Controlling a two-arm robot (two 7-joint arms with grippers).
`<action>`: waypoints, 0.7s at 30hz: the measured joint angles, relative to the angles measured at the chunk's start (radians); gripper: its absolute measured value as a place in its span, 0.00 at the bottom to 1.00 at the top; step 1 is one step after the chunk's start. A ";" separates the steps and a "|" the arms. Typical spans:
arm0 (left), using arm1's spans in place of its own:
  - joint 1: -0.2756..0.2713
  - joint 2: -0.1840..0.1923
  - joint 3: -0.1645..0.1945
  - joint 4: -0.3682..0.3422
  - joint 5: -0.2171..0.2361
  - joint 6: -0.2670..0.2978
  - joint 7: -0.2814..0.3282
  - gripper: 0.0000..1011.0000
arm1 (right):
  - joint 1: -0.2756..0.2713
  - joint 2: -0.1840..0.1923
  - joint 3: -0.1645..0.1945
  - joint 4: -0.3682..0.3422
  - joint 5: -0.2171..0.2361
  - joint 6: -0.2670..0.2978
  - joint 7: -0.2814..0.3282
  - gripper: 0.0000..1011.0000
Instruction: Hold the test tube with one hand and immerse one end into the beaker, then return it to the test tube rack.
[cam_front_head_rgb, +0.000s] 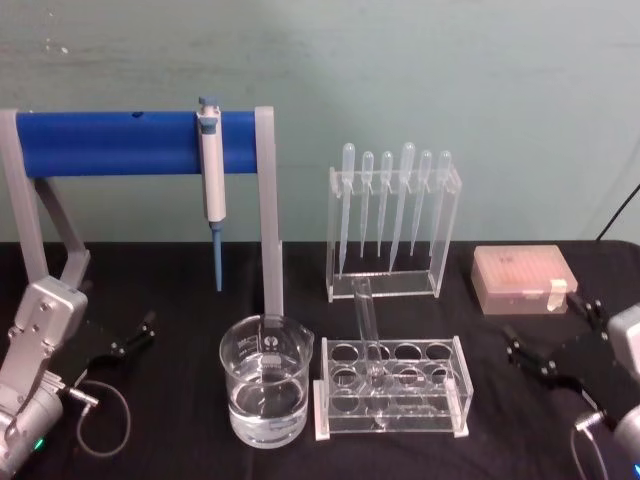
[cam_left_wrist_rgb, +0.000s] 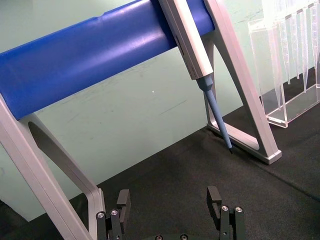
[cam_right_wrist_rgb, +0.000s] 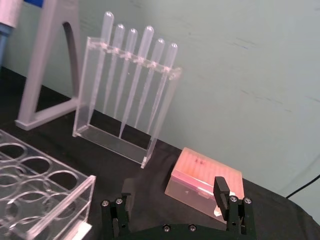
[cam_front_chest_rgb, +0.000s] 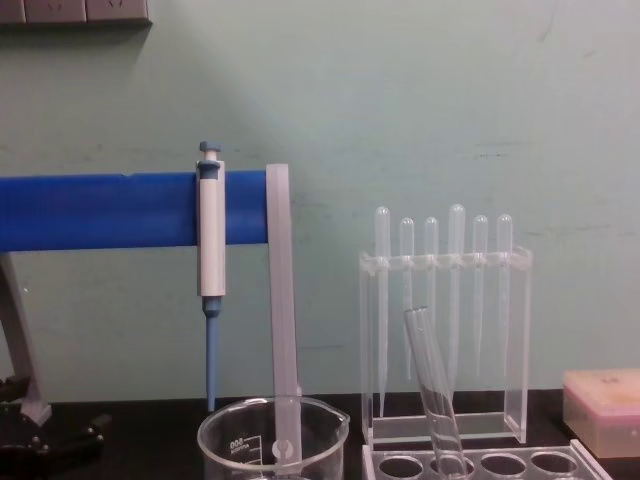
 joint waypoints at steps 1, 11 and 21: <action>0.000 0.000 0.000 0.000 0.000 0.000 0.000 0.99 | -0.020 0.009 0.010 -0.025 0.006 -0.002 0.003 0.99; 0.000 0.000 0.000 0.000 0.000 0.000 0.000 0.99 | -0.134 0.064 0.068 -0.163 0.051 -0.002 0.058 0.99; 0.000 0.000 0.000 0.000 0.000 0.000 0.000 0.99 | -0.183 0.082 0.081 -0.259 0.073 0.021 0.130 0.99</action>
